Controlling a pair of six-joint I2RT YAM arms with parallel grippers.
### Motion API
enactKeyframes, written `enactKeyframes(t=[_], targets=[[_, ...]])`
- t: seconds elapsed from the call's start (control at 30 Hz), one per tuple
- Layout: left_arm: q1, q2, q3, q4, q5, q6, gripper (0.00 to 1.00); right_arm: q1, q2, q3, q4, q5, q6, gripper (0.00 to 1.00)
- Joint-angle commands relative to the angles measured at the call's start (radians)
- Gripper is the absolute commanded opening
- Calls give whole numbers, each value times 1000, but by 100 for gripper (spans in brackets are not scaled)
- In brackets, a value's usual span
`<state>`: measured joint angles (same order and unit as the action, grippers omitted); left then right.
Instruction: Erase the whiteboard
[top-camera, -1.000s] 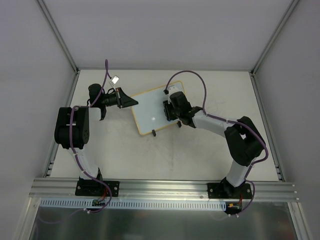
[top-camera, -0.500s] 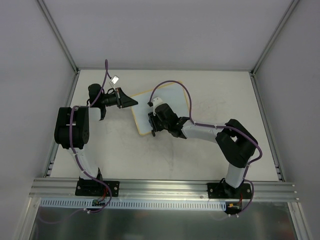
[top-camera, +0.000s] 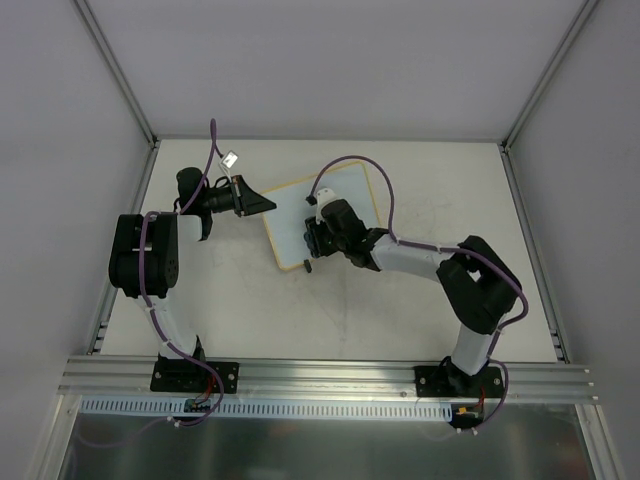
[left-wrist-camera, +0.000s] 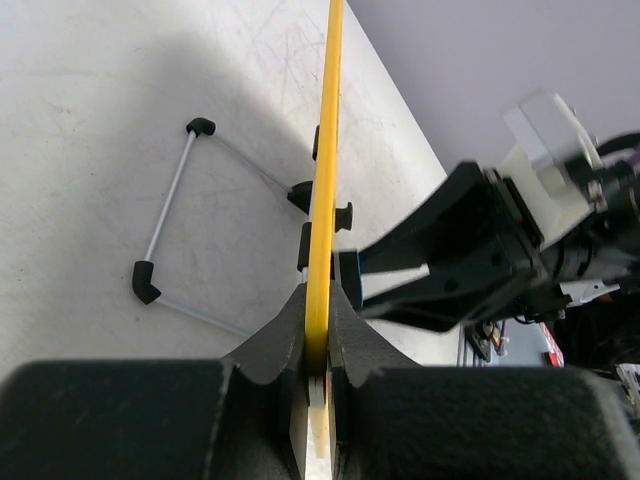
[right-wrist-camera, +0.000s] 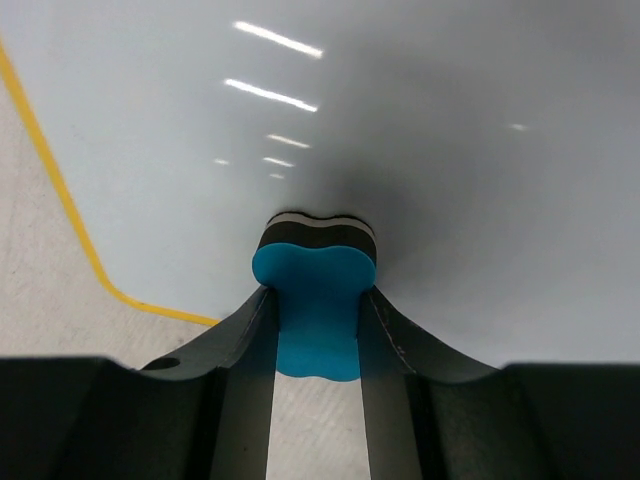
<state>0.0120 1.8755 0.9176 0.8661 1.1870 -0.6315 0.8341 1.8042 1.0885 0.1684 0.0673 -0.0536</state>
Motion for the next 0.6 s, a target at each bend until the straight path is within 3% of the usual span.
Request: enactKeyframes(t=[0.0, 0.57], targets=[[-7, -12, 9, 14, 5, 56, 0, -96, -68, -24, 40, -21, 18, 0], [-7, -10, 10, 13, 6, 56, 0, -366, -94, -61, 14, -12, 9, 0]])
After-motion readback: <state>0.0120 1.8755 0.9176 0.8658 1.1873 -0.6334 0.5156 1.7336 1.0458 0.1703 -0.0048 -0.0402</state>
